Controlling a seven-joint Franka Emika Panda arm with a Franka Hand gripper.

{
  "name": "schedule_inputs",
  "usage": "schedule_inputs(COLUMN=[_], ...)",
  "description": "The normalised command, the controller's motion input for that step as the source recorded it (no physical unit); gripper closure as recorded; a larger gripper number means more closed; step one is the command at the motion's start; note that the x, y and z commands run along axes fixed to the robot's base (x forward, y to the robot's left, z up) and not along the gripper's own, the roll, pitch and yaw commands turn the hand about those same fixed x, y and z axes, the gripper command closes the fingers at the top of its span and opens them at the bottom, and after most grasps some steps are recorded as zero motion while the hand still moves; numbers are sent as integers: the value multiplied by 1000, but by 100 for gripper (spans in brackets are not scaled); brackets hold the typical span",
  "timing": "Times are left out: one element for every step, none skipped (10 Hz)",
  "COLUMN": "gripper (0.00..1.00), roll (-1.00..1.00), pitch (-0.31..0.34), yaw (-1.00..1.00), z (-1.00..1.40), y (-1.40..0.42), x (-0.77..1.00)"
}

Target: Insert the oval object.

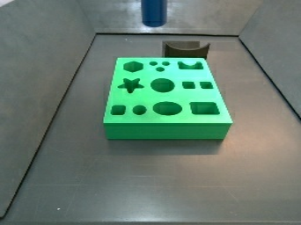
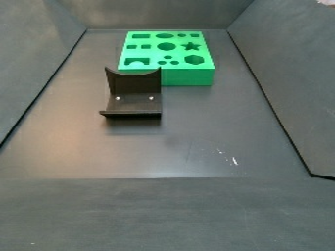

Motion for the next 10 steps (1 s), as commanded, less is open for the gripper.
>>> schedule_inputs(gripper=[100,100,100,100,100,100,100,100,100,100], roll=[70,76,76,66,-73,-53,0,116,199,249], pitch=[-146,-151,-154,-124,-10,20,26,24,0,0], yaw=[-857,-863,-883,-923,-963,-937,-891,-789,-671,-514], z=[-971,-960,-946,-951,-314,-66,-9,-94,-234,-291], y=[-340,-346,-337,-263,-71,0,109,149,146,94], x=[-80,-74,-94,-71,0,149,120,189,400,609])
